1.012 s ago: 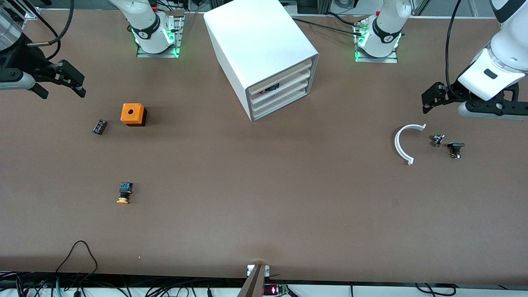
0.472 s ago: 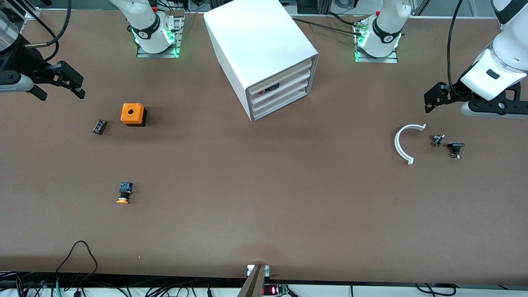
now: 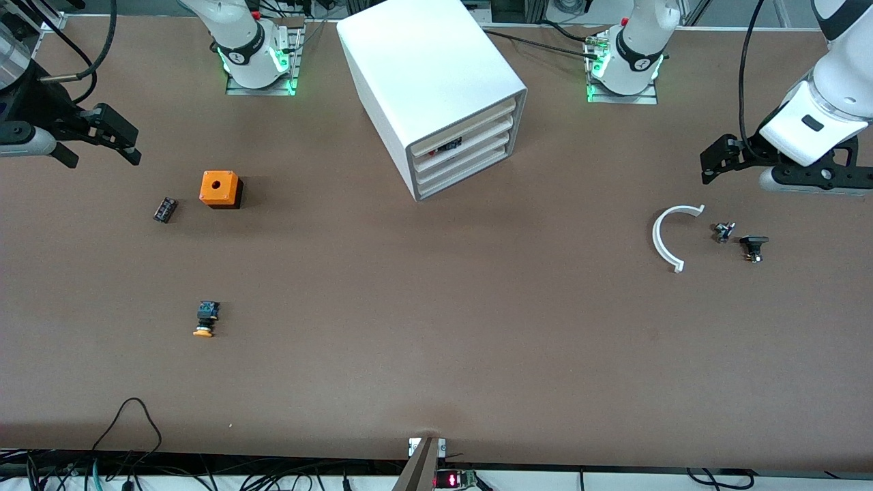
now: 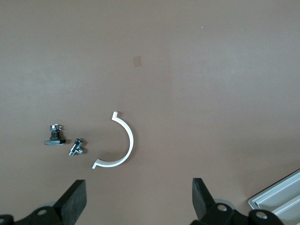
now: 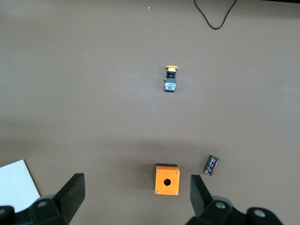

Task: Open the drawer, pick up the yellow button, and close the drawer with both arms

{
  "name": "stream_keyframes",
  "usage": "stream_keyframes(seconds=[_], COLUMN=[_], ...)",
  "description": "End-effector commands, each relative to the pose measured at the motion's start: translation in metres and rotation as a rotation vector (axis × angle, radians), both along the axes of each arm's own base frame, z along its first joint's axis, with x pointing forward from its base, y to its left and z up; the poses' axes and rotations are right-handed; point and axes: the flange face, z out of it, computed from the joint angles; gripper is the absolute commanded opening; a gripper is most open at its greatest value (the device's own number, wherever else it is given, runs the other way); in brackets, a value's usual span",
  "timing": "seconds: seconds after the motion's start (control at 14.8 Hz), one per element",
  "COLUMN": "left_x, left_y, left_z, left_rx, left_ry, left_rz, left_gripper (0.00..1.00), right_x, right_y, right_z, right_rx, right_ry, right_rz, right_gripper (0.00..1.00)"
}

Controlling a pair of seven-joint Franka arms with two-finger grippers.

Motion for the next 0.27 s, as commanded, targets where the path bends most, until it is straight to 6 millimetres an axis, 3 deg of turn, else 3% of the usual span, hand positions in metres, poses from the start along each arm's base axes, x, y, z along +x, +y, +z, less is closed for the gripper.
stream_keyframes(seconds=[0.0,0.2], left_x=[-0.0050,-0.0052], left_y=[-0.0008,-0.0009], left_z=[0.0061,0.0052], left_rx=[0.003,0.002], left_ry=[-0.001,0.002], left_rz=[-0.025,-0.024], left_gripper=[0.99,0.99], right_x=[0.0025,0.0021], right_y=[0.0018,0.0011], right_z=[0.0060,0.0065], right_rx=[0.014,0.007], right_ry=[0.008,0.013], right_rz=[0.016,0.018], right_gripper=[0.99,0.99])
